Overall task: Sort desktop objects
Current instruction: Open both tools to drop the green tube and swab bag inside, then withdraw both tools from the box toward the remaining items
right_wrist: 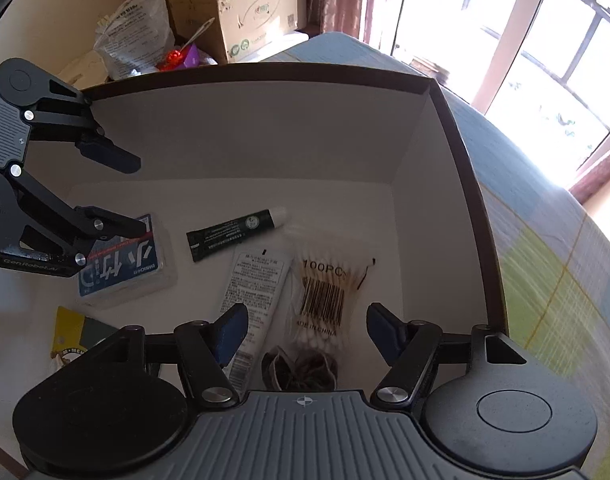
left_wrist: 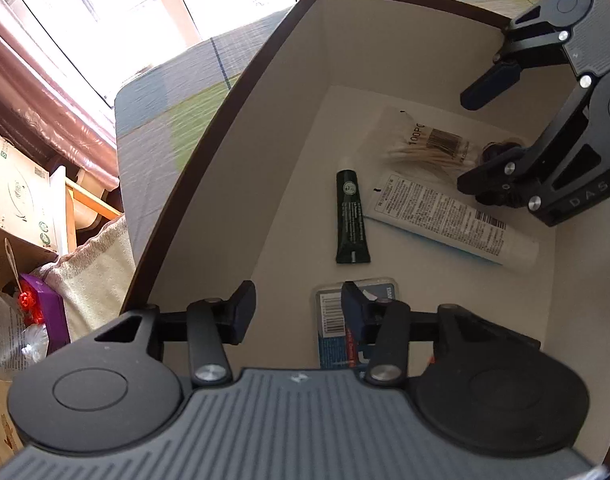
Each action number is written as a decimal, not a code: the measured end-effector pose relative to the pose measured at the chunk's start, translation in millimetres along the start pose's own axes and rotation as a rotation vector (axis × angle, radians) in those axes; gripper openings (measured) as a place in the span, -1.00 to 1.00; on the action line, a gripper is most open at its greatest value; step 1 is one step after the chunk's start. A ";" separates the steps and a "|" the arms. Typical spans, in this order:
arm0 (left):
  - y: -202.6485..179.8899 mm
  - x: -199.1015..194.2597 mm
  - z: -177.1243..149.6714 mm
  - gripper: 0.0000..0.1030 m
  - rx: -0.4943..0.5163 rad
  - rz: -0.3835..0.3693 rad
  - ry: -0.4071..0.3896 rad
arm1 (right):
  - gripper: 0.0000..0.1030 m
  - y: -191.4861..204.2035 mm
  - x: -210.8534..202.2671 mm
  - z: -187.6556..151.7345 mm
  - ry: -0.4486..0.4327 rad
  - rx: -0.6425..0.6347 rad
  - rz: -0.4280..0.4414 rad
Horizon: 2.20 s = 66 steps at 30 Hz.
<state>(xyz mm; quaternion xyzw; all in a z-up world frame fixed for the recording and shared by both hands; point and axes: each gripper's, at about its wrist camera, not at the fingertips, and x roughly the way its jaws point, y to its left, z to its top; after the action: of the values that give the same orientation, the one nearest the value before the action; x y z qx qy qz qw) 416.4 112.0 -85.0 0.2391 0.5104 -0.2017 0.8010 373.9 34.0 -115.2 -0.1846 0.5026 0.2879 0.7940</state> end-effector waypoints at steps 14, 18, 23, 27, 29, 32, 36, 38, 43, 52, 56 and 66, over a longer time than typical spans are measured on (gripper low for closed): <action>-12.2 -25.7 -8.8 0.42 -0.060 0.051 -0.016 | 0.40 -2.5 -27.4 -9.8 0.014 0.114 -0.009; -16.0 -33.2 -12.3 0.47 -0.073 0.058 -0.020 | 0.40 -1.4 -35.7 -12.2 0.008 0.141 -0.022; -20.2 -45.6 -17.1 0.56 -0.093 0.076 -0.030 | 0.88 2.8 -47.1 -17.5 -0.014 0.161 -0.041; -23.0 -58.3 -21.9 0.68 -0.114 0.091 -0.042 | 1.00 5.5 -62.0 -22.3 -0.064 0.177 -0.026; -24.7 -65.2 -24.3 0.69 -0.126 0.100 -0.049 | 1.00 8.5 -66.9 -24.8 -0.072 0.179 -0.026; -26.4 -77.2 -28.0 0.75 -0.149 0.109 -0.059 | 1.00 14.7 -74.0 -29.4 -0.081 0.172 -0.036; -31.1 -93.4 -34.0 0.77 -0.172 0.112 -0.080 | 1.00 23.0 -84.4 -36.3 -0.094 0.167 -0.046; -35.2 -100.7 -37.3 0.77 -0.174 0.119 -0.087 | 1.00 26.8 -90.3 -40.5 -0.106 0.170 -0.049; -46.0 -118.3 -47.2 0.78 -0.187 0.126 -0.104 | 1.00 35.7 -105.0 -52.6 -0.134 0.180 -0.052; -64.6 -147.6 -64.4 0.79 -0.212 0.163 -0.123 | 1.00 46.4 -131.4 -73.7 -0.181 0.182 -0.056; -74.8 -159.5 -71.1 0.80 -0.220 0.179 -0.129 | 1.00 49.0 -142.3 -82.7 -0.202 0.188 -0.050; -105.8 -183.0 -88.5 0.80 -0.250 0.176 -0.153 | 1.00 52.9 -170.1 -108.3 -0.245 0.196 -0.030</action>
<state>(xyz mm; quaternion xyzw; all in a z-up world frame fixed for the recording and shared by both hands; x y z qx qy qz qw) 219.9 93.5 31.3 0.1653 0.4461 -0.0833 0.8757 209.0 -34.8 -7.7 -0.0774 0.4247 0.2459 0.8678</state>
